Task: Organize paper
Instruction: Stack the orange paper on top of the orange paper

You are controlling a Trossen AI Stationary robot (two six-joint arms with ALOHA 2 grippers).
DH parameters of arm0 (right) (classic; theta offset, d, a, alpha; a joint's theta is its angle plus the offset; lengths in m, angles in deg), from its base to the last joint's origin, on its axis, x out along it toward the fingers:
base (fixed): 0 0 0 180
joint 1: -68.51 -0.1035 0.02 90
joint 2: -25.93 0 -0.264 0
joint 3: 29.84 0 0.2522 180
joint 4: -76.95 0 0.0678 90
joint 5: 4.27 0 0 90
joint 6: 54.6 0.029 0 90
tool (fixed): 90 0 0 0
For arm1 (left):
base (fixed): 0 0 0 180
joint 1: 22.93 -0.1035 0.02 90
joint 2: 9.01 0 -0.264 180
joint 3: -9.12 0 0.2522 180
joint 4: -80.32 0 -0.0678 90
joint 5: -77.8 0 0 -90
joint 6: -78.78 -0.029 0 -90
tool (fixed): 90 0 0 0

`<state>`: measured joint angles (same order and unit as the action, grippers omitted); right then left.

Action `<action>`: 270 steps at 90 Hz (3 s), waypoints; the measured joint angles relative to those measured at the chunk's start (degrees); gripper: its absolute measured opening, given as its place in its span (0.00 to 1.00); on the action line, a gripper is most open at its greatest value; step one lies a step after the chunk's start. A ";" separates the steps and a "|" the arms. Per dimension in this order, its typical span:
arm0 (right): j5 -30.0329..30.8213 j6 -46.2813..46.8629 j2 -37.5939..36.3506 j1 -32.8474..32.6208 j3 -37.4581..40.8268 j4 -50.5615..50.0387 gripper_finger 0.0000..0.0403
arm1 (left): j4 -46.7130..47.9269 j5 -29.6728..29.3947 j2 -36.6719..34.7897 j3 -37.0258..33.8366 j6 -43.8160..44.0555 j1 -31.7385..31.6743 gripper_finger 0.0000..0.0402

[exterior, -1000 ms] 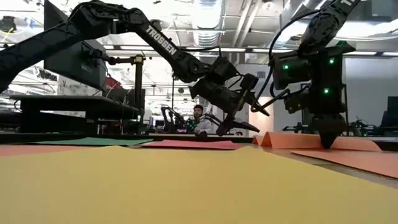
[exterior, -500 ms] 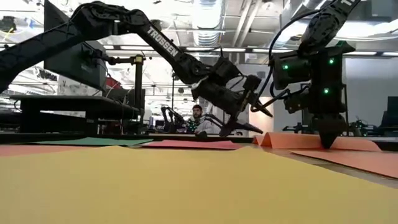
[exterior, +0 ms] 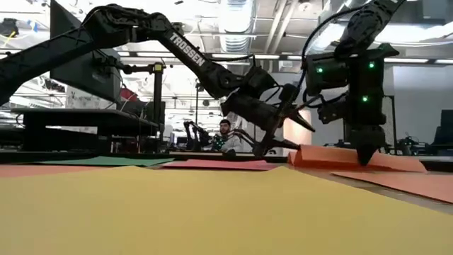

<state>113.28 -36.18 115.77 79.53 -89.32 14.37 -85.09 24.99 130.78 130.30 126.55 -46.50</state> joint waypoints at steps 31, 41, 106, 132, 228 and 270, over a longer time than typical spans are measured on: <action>0.00 -0.50 0.00 0.00 -0.78 -1.81 0.55 | -0.34 -0.76 0.00 0.00 -3.44 -0.02 0.16; -0.01 0.88 0.00 -0.50 -0.79 -4.73 0.55 | -0.35 -0.75 0.00 0.00 -4.67 -0.03 0.02; 7.33 27.29 -28.95 -21.18 -12.47 -21.22 0.55 | 12.43 3.37 -0.14 18.80 -15.97 1.98 0.00; 19.26 32.01 -32.96 -30.48 -7.58 -15.83 0.55 | 25.14 1.06 -0.36 27.60 -24.49 4.01 0.00; 26.52 5.24 -31.22 -39.97 4.05 42.95 0.55 | 72.17 -64.53 -42.34 27.18 -29.79 41.84 0.00; -6.76 24.68 -12.94 -29.97 28.16 102.87 0.55 | 74.02 -89.93 -42.03 10.82 7.94 70.94 0.00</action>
<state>106.52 -11.50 102.84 49.56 -61.16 117.24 -11.07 -64.95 88.75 141.12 134.49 24.43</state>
